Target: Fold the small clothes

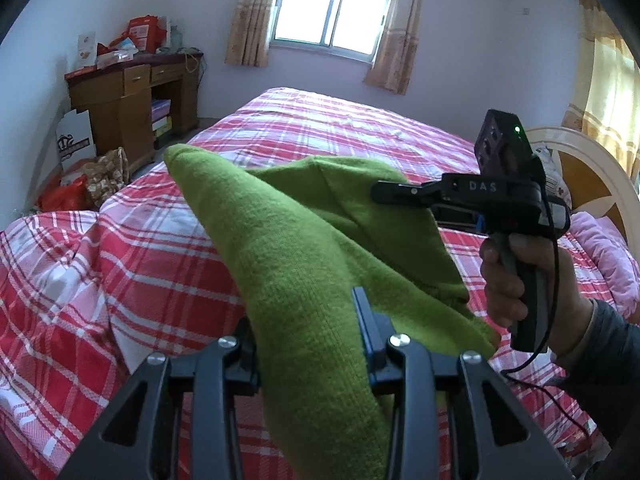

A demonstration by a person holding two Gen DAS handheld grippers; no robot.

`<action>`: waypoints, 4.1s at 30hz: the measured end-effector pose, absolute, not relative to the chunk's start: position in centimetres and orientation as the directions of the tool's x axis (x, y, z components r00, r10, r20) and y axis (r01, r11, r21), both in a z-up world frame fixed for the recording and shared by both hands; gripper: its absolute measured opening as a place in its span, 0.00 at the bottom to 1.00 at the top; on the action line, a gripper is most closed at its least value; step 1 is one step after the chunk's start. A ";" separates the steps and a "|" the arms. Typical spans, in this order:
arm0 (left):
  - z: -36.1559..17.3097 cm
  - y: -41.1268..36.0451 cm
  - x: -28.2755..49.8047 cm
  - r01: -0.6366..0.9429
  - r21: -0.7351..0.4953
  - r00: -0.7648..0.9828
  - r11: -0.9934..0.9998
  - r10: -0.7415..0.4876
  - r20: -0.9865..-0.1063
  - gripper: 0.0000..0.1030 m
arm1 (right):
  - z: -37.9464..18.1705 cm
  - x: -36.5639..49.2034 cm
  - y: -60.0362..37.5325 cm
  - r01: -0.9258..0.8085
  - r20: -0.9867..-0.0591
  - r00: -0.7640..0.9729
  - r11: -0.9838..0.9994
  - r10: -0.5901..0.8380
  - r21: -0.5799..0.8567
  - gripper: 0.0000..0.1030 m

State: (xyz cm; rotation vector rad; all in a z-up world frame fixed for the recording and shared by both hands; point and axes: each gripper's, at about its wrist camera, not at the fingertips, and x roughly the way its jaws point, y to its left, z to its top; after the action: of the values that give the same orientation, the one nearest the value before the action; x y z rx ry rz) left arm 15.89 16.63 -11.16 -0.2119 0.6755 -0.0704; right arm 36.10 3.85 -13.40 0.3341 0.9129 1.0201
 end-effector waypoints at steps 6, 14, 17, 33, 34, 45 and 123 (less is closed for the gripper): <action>-12.0 17.5 15.2 -0.020 -0.213 0.765 0.977 -0.122 -0.632 0.36 | -14.3 36.1 5.0 -0.584 -0.512 0.190 0.516 0.837 0.627 0.23; -14.1 18.4 15.2 -0.056 -0.219 0.728 0.974 -0.110 -0.677 0.45 | -16.0 37.1 5.2 -0.546 -0.527 0.188 0.534 0.829 0.646 0.23; -14.6 18.8 15.1 -0.070 -0.226 0.721 0.972 -0.107 -0.685 0.51 | -16.7 37.6 4.9 -0.522 -0.533 0.185 0.542 0.826 0.658 0.23; -13.7 18.9 13.7 -0.109 -0.128 0.752 0.986 -0.003 -0.659 0.67 | -19.1 38.3 4.2 -0.449 -0.574 0.179 0.585 0.799 0.675 0.26; -13.3 18.9 13.4 -0.113 -0.117 0.763 0.987 0.011 -0.646 0.70 | -19.1 38.3 4.2 -0.450 -0.576 0.179 0.587 0.798 0.673 0.26; -12.0 21.8 14.4 -0.220 -0.101 0.780 0.970 0.113 -0.615 0.82 | -16.5 36.3 4.3 -0.506 -0.612 0.305 0.669 0.730 0.545 0.37; -2.0 16.8 7.4 -0.207 -0.107 0.917 0.972 0.155 -0.368 1.00 | -2.3 13.3 0.0 -0.643 -0.395 0.637 0.739 0.662 0.202 0.60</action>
State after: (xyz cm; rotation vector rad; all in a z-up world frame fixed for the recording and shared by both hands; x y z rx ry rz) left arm 7.45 16.84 -2.03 -0.1454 0.3660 0.1868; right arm 13.35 -0.02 -2.31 0.0436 0.4691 0.7453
